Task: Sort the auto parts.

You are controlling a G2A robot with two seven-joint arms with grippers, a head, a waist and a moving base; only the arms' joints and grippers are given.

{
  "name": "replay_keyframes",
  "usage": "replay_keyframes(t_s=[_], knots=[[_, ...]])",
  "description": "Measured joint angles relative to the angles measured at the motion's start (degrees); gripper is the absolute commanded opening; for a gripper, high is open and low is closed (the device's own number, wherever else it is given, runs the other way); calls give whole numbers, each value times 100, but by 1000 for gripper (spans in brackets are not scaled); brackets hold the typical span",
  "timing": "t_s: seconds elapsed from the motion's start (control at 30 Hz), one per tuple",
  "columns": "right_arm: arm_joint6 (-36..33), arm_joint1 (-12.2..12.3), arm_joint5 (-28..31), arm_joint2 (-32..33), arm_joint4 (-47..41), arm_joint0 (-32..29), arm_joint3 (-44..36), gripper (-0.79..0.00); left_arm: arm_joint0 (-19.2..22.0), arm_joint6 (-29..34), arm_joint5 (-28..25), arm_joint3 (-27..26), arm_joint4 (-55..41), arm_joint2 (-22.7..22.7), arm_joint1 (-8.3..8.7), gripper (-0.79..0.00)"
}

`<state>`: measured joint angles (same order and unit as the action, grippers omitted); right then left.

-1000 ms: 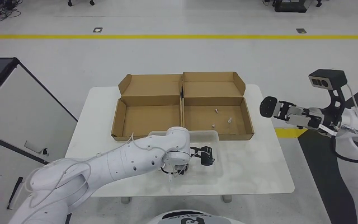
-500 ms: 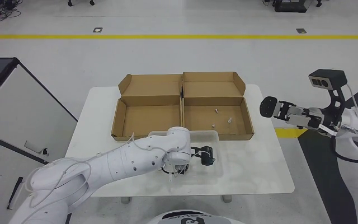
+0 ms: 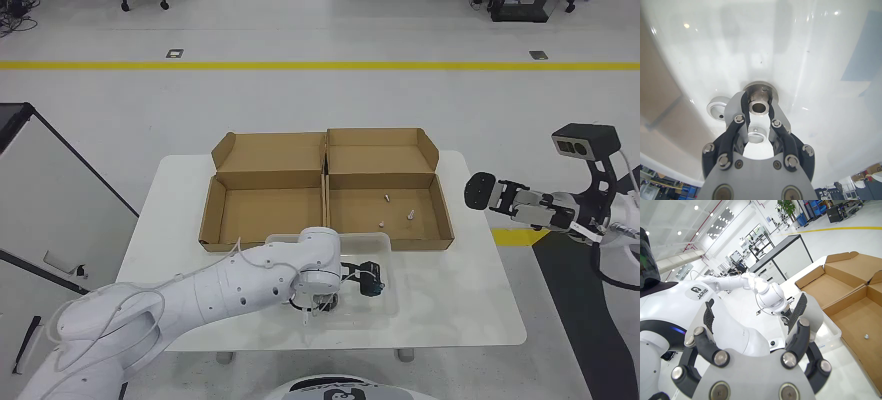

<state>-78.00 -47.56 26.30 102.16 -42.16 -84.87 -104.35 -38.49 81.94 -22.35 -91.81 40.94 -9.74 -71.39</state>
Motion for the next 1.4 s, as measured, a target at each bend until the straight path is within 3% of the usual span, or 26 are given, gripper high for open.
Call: replay_keyframes(t_s=[0.37, 0.73, 1.17, 1.27, 1.4], knots=[[0, 0, 0, 0, 0, 0, 0, 0, 1, 78, 148, -158, 26, -144, 33, -785], [0, 0, 0, 0, 0, 0, 0, 0, 6, 613, 615, -1323, 191, -453, 289, -785], [0, 0, 0, 0, 0, 0, 0, 0, -20, 490, 662, -1311, 260, -520, 308, -785], [0, 0, 0, 0, 0, 0, 0, 0, -108, 112, 614, -1442, 45, -889, 437, -785], [0, 0, 0, 0, 0, 0, 0, 0, -426, -107, 441, -1723, -300, -1630, 787, -785]])
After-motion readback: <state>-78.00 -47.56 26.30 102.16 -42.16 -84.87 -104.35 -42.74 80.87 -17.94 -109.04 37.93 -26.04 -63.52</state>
